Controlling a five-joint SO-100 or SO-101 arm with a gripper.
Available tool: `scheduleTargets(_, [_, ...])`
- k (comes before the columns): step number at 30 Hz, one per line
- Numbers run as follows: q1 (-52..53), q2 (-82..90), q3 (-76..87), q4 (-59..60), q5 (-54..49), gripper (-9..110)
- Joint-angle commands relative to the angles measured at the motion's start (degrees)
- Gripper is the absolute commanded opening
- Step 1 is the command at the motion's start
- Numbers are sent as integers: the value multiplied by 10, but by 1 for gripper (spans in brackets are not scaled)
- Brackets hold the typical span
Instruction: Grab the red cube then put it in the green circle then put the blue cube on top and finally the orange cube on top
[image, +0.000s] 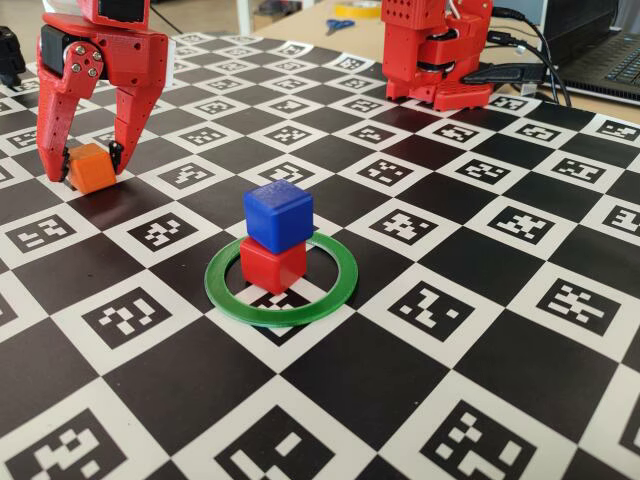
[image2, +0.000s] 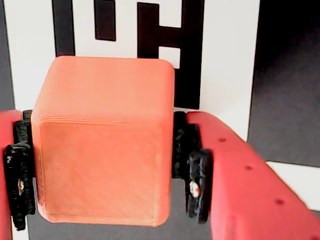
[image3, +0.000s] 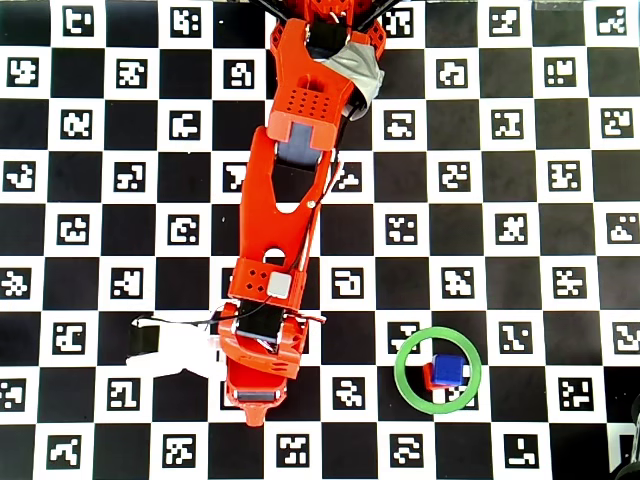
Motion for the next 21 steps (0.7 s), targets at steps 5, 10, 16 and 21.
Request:
scheduleTargets(5, [3, 44, -15, -11, -11, 10])
scheduleTargets(10, [3, 56, -3, -11, -14, 9])
scheduleTargets(16, [5, 101, 26, -5, 0, 9])
scheduleTargets(21, [6, 159, 70, 0, 16, 9])
